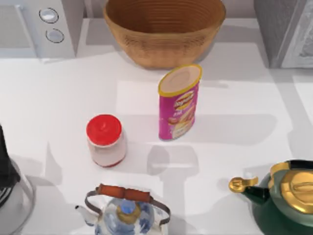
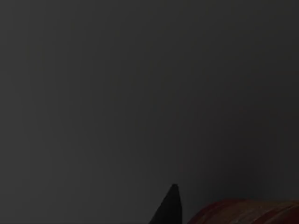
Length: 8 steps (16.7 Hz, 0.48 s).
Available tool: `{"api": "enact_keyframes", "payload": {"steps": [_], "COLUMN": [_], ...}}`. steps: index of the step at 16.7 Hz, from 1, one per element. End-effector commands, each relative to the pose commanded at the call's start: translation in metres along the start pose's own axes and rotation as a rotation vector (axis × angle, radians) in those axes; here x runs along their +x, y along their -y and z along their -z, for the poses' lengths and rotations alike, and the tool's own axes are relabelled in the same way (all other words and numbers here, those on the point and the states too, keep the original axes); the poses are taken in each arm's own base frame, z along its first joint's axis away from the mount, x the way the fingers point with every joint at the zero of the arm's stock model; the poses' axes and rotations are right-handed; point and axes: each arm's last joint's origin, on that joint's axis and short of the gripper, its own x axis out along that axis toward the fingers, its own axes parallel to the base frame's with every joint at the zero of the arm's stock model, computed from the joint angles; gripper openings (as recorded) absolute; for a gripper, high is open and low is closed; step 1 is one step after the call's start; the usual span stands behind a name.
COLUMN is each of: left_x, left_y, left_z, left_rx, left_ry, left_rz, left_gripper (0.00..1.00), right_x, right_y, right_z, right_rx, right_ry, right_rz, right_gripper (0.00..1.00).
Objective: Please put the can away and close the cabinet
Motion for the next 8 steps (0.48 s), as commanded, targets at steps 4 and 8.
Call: {"api": "enact_keyframes", "payload": {"steps": [4, 8], "left_x": [0.0000, 0.0000], "left_y": [0.0000, 0.0000], "left_z": [0.0000, 0.0000], "left_rx": [0.000, 0.000], "left_ry": [0.000, 0.000], "left_rz": [0.000, 0.000], "left_gripper": [1.00, 1.00], "right_x": [0.0000, 0.0000], "right_y": [0.0000, 0.0000], "right_z": [0.0000, 0.0000], "right_rx": [0.000, 0.000], "right_ry": [0.000, 0.000], "right_rz": [0.000, 0.000], "right_gripper": [0.45, 0.75]}}
